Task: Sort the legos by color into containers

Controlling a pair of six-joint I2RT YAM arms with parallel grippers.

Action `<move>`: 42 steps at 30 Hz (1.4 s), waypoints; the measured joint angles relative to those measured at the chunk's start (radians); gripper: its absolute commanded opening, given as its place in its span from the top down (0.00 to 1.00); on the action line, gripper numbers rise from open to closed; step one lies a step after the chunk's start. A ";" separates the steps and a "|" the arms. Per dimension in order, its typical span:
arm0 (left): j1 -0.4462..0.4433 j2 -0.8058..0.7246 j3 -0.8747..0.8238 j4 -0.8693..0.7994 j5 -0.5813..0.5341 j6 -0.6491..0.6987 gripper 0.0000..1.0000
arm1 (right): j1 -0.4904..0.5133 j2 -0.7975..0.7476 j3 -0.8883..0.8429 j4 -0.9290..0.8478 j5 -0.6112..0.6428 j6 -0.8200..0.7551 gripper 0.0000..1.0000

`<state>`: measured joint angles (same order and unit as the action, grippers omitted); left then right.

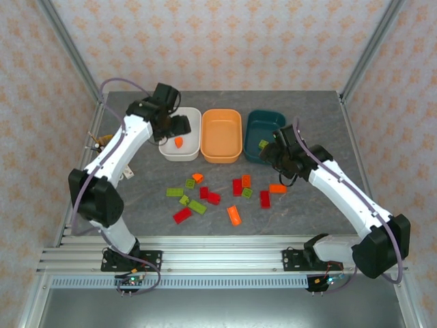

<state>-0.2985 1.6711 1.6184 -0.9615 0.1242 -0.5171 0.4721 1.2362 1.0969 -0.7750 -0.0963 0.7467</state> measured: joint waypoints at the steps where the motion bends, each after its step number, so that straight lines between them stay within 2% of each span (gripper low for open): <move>1: -0.014 -0.027 -0.043 0.004 0.002 -0.008 0.24 | 0.005 -0.002 0.000 -0.004 -0.005 -0.004 0.29; 10: -0.145 -0.404 -0.503 0.058 0.045 -0.134 0.19 | 0.190 -0.003 -0.014 -0.087 -0.017 -0.029 0.29; 16: -0.207 -0.653 -0.697 0.122 0.086 -0.218 0.14 | 0.195 0.011 -0.077 -0.133 0.001 -0.065 0.29; 20: -0.219 -0.768 -0.796 0.180 0.124 -0.262 0.11 | 0.192 0.108 -0.132 -0.128 -0.022 -0.138 0.30; 25: -0.232 -0.837 -0.880 0.250 0.171 -0.309 0.10 | 0.141 0.171 -0.197 -0.111 -0.066 -0.204 0.35; 32: -0.232 -0.858 -0.895 0.280 0.193 -0.324 0.08 | 0.113 0.277 -0.198 -0.031 -0.116 -0.258 0.38; 36: -0.232 -0.859 -0.895 0.280 0.196 -0.325 0.08 | 0.107 0.321 -0.198 -0.002 -0.127 -0.275 0.45; 42: -0.232 -0.859 -0.896 0.286 0.208 -0.333 0.08 | 0.103 0.385 -0.195 0.011 -0.129 -0.291 0.61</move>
<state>-0.5308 0.8120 0.7227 -0.6754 0.3325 -0.8501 0.5751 1.6215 0.9020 -0.7643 -0.2249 0.4557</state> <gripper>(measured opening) 0.921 0.436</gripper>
